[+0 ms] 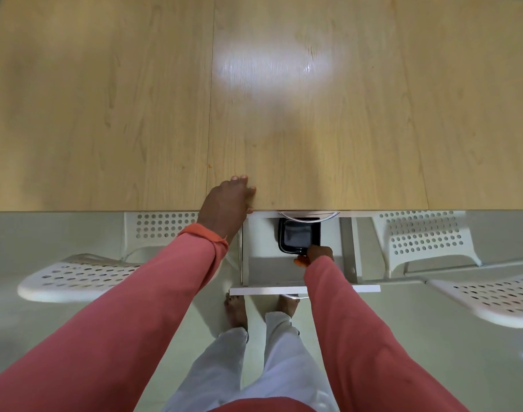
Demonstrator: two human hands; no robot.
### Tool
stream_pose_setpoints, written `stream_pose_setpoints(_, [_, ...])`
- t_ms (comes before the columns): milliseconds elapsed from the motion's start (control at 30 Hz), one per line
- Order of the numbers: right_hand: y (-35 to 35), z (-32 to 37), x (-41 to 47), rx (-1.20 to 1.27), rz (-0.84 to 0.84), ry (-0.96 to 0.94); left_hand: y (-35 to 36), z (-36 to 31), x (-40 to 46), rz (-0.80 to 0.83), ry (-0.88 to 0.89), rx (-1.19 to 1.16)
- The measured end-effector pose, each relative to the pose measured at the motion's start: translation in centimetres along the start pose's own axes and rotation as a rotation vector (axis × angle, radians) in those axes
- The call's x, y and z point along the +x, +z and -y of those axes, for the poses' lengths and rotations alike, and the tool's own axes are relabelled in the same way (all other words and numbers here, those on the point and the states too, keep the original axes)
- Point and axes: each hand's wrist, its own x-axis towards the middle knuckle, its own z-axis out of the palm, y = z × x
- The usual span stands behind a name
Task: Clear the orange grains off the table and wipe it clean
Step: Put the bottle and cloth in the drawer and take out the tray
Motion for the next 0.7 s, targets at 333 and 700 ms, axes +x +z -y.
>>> stream_pose_setpoints(333, [-3.2,-2.0,-4.4,0.030,-0.064,-0.117,-0.3,-0.1,0.0,0.009,0.003,0.002])
stream_pose_setpoints(700, [-9.3,-4.2,-17.5,0.374,-0.254,-0.235,-2.0,-1.1,-1.5,0.032,0.002,-0.013])
